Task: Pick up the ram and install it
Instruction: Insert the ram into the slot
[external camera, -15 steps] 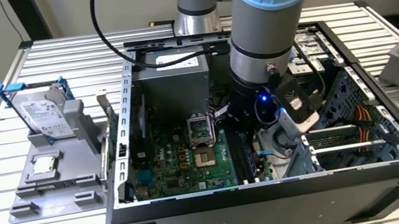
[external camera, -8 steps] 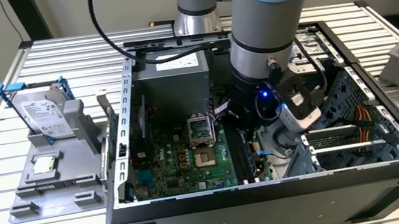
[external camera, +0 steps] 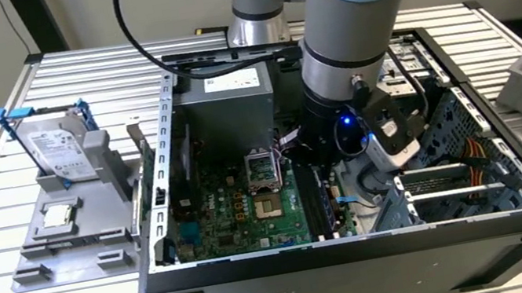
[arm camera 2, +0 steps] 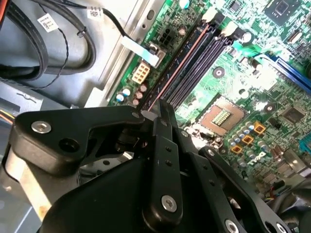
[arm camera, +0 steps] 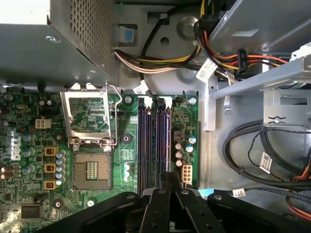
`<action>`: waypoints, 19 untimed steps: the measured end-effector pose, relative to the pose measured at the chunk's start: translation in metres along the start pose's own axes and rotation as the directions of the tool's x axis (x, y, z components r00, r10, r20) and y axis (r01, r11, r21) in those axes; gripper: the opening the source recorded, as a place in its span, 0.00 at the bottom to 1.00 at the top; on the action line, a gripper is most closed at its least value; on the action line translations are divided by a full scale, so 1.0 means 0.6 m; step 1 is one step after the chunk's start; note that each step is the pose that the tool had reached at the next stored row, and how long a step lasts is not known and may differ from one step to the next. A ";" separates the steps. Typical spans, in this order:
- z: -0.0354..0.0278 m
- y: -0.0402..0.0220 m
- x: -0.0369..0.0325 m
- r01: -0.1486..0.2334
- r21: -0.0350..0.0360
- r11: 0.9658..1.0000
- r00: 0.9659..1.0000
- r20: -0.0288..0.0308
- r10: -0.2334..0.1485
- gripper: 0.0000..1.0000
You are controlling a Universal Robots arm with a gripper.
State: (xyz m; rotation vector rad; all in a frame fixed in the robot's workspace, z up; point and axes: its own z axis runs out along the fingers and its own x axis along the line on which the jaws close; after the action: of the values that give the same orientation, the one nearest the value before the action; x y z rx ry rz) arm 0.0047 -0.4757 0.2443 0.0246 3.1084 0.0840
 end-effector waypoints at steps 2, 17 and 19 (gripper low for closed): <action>0.000 0.000 0.000 0.000 0.000 1.000 1.000 -0.001 0.000 0.00; 0.000 0.000 0.000 0.000 0.000 1.000 1.000 -0.005 0.000 0.00; 0.000 0.000 0.000 0.000 0.000 1.000 1.000 -0.005 0.000 0.00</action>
State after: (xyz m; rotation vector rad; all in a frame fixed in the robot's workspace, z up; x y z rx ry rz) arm 0.0047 -0.4757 0.2444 0.0249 3.1133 0.0838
